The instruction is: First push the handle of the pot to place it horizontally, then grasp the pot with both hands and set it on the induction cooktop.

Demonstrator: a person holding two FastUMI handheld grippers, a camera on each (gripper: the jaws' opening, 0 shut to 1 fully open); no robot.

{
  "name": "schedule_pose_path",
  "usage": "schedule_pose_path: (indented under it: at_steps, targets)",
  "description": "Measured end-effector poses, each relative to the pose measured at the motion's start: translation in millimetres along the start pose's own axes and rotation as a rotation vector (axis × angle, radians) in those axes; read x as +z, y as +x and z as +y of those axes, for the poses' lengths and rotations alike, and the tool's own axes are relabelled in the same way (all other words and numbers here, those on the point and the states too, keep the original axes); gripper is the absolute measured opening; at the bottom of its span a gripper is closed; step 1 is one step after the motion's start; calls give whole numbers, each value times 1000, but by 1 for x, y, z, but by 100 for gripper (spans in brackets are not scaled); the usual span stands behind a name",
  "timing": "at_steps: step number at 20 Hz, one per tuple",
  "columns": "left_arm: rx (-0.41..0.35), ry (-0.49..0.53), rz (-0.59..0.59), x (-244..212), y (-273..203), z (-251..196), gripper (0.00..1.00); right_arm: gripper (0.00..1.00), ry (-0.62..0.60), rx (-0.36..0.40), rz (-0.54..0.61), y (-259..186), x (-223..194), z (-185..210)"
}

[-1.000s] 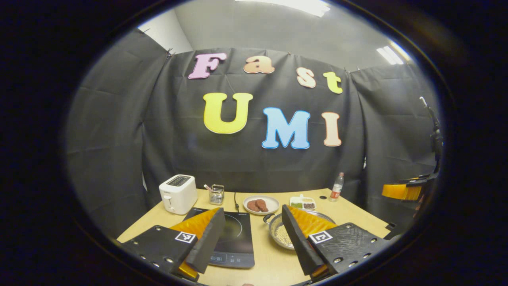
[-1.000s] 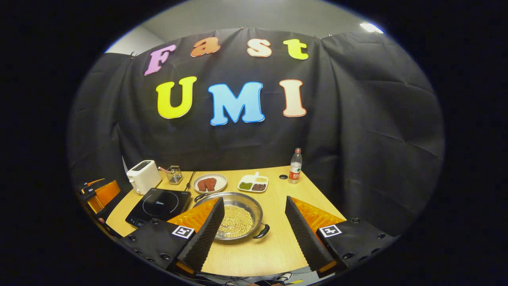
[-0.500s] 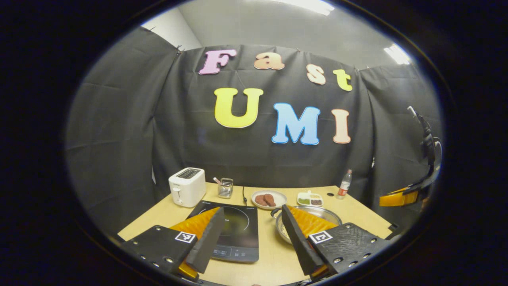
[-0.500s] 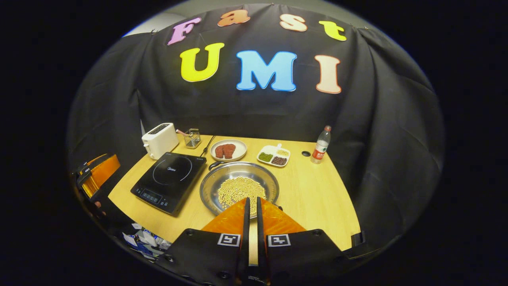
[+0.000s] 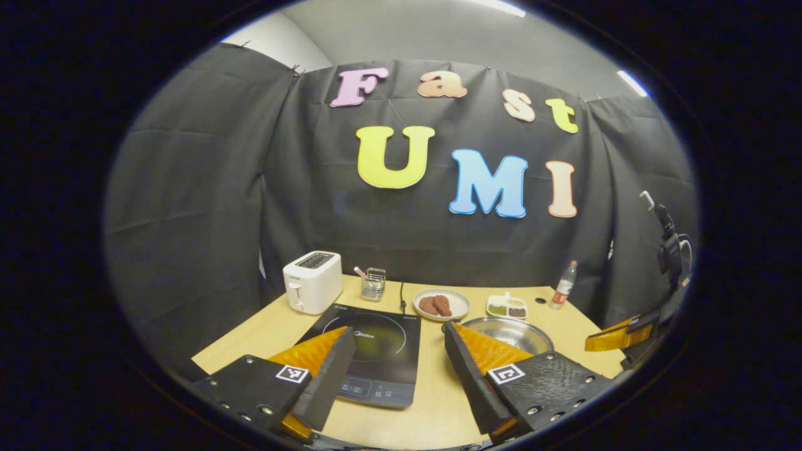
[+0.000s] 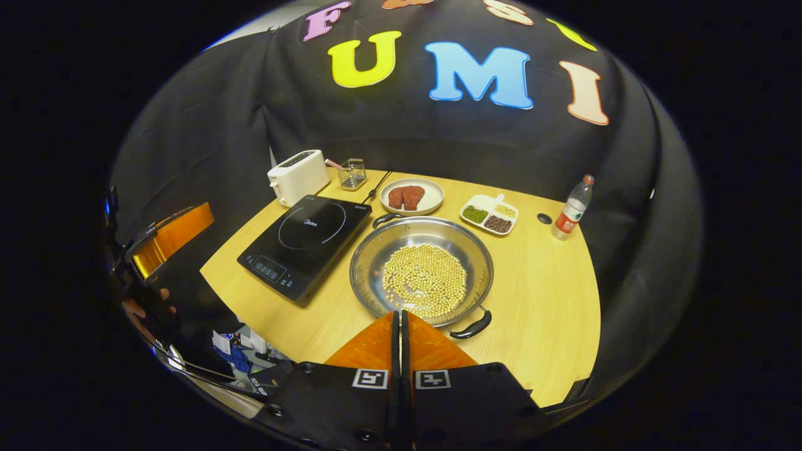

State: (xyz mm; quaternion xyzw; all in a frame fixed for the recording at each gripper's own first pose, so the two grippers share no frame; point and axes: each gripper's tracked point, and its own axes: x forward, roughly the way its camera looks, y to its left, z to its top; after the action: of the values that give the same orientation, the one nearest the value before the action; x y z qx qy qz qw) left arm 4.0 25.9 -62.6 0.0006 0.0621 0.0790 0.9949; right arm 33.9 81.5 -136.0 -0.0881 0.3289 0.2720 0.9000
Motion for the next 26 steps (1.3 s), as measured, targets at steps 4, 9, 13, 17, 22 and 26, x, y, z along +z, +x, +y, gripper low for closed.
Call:
schedule_pose_path:
  at_steps: [4,9,13,17,22,26]
  targets:
    - [47,5,11,-5,6,-8,88,2,15,48,113,31,-26,-13]
    - [117,0,48,-13,5,-6,85,2,4,91,243,67,-55,-29]
    - [167,9,35,-5,-6,-3,88,2,11,90,314,90,-73,-43]
    - [195,31,53,-12,-9,-3,85,2,3,85,352,107,-81,-52]
    - [179,-11,99,-30,-11,-18,88,2,-46,101,395,121,-93,-57]
    - [193,-8,99,-32,-12,-23,88,2,-39,107,389,128,-93,-58]
